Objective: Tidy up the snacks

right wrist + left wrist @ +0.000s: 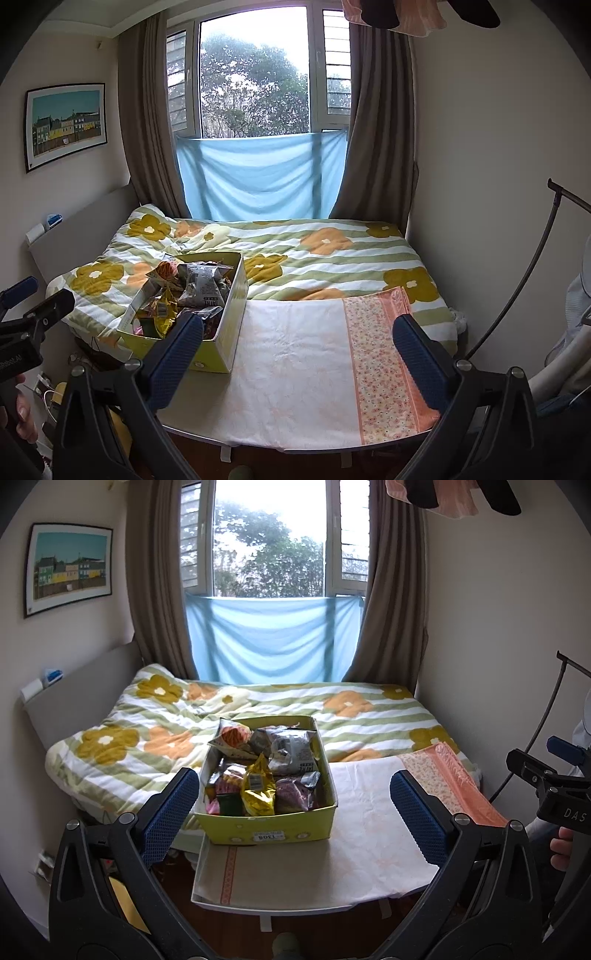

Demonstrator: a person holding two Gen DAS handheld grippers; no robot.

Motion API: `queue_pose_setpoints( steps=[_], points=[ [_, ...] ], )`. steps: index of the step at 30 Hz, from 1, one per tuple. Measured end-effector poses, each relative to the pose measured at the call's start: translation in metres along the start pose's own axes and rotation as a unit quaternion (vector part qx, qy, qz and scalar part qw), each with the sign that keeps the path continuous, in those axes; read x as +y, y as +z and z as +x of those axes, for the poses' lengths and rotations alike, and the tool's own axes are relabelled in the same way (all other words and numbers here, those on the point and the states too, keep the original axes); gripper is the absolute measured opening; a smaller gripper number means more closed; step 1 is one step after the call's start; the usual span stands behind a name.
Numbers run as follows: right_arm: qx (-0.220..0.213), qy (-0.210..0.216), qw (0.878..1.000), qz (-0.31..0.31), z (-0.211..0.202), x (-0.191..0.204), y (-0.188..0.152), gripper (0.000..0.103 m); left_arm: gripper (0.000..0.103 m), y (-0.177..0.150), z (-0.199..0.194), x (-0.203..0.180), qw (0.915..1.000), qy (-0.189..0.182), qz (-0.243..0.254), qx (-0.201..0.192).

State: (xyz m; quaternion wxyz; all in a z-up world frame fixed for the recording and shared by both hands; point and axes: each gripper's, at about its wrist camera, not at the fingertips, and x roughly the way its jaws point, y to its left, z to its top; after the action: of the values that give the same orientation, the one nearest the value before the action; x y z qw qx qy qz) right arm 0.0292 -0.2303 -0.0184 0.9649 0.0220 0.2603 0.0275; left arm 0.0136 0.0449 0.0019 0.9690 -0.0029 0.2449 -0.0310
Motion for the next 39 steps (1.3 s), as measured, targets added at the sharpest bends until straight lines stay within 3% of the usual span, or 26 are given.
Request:
queue_pose_setpoints(
  steps=[39],
  points=[
    [0.009,-0.012,1.0,0.011,0.0028,-0.0016,-0.0017,0.102,0.103,0.0003,0.0046,-0.0002,1.0,-0.004,-0.003,0.007]
  ],
)
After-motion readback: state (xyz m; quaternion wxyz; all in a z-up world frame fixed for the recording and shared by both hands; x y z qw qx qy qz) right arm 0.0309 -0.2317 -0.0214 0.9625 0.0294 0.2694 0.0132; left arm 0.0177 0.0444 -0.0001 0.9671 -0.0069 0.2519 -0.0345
